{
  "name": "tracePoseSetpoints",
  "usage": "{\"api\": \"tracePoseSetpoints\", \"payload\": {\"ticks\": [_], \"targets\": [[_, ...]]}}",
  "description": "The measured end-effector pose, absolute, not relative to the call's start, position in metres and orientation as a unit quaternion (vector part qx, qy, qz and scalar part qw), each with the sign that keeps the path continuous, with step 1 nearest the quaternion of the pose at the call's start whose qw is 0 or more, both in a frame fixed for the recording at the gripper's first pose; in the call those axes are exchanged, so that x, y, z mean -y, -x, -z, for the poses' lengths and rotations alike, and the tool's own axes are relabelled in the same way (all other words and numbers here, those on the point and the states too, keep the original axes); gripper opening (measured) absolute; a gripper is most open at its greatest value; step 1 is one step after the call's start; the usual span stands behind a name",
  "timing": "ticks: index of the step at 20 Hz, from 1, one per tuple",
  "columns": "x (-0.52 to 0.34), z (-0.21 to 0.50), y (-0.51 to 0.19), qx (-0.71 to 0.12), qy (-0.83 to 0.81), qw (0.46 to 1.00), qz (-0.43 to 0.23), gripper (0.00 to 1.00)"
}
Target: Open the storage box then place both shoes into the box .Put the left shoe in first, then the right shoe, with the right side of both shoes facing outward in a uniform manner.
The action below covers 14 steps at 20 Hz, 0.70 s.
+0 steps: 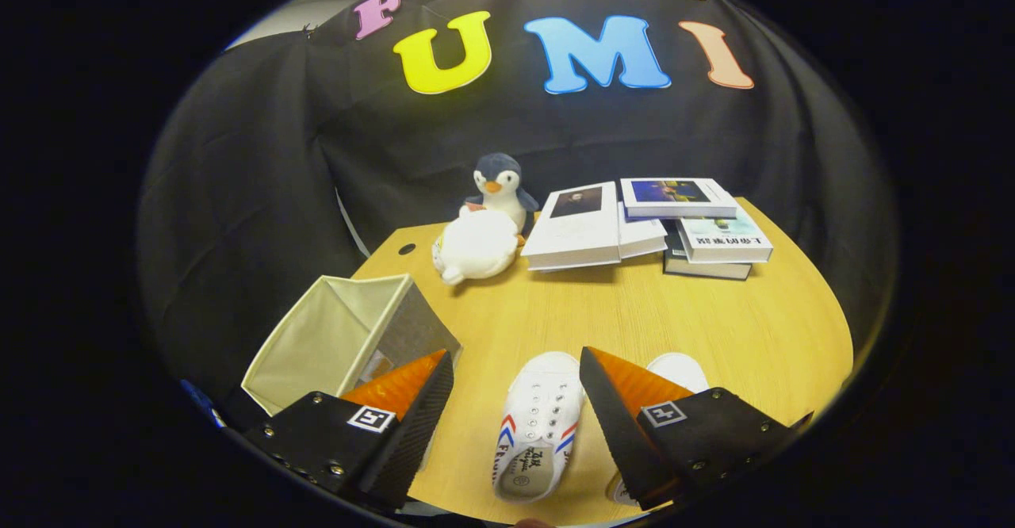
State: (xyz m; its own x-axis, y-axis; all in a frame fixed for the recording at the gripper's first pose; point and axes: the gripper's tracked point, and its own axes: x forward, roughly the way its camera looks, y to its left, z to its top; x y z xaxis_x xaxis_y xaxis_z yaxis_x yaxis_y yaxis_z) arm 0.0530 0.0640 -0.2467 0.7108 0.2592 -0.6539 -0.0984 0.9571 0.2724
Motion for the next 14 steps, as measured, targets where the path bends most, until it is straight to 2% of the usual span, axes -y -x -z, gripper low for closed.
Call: {"api": "tracePoseSetpoints", "payload": {"ticks": [14], "targets": [[-0.040, 0.354, -0.024, -0.488, -0.110, 0.863, -0.068, 0.97]]}}
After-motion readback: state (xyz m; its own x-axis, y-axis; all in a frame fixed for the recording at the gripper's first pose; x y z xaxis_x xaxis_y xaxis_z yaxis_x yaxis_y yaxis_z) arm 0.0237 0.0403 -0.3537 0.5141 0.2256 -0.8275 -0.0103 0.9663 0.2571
